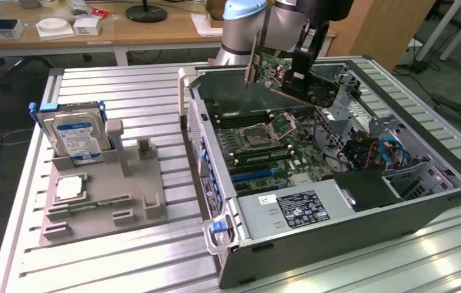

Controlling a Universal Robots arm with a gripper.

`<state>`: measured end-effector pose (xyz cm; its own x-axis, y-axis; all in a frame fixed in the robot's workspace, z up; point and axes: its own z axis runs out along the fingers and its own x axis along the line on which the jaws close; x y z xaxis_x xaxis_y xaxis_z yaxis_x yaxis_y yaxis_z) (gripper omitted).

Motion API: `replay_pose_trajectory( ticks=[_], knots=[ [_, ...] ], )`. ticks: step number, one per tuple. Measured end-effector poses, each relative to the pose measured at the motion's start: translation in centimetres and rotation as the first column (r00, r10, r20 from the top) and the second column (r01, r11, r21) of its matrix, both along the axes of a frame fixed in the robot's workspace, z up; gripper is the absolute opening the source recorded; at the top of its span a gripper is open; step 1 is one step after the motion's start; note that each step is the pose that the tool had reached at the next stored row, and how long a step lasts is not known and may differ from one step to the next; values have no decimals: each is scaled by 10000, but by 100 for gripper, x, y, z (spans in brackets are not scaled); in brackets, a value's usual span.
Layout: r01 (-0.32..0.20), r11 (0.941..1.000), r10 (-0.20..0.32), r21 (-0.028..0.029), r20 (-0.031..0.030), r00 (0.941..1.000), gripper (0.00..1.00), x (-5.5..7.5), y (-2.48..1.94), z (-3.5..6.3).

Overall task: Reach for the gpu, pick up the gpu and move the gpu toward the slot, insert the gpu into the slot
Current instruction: 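Insert the gpu into the slot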

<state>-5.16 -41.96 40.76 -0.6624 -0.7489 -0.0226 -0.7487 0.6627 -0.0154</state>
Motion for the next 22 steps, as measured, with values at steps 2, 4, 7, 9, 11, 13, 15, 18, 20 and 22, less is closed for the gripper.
replay_pose_trajectory(
  ticks=[2, 4, 7, 9, 11, 13, 15, 18, 20, 22],
  knots=[
    [-205, 9998, 205, 2, 1, 9998, 27, 0, 0, 0],
    [-415, 9991, 415, 6, 1, 9991, 27, 0, 0, 0],
    [-878, 9961, 878, 10, 1, 9961, 27, 0, -1, 0],
    [-1596, 9872, 1596, 10, 1, 9872, 27, -1, -8, 0],
    [-1735, 9848, 1735, 10, 1, 9848, 27, -1, -9, 0],
    [-1890, 9820, 1890, 10, 1, 9820, 27, -1, -10, 0],
    [-2060, 9786, 2060, 10, 0, 9786, 27, -1, -12, 0],
    [-2295, 9733, 2295, 10, 1, 9733, 27, -3, -17, 0],
    [-2460, 9693, 2460, 10, 1, 9693, 27, -4, -20, -1],
    [-2607, 9654, 2607, 10, 1, 9654, 27, -6, -24, 0]
  ],
)
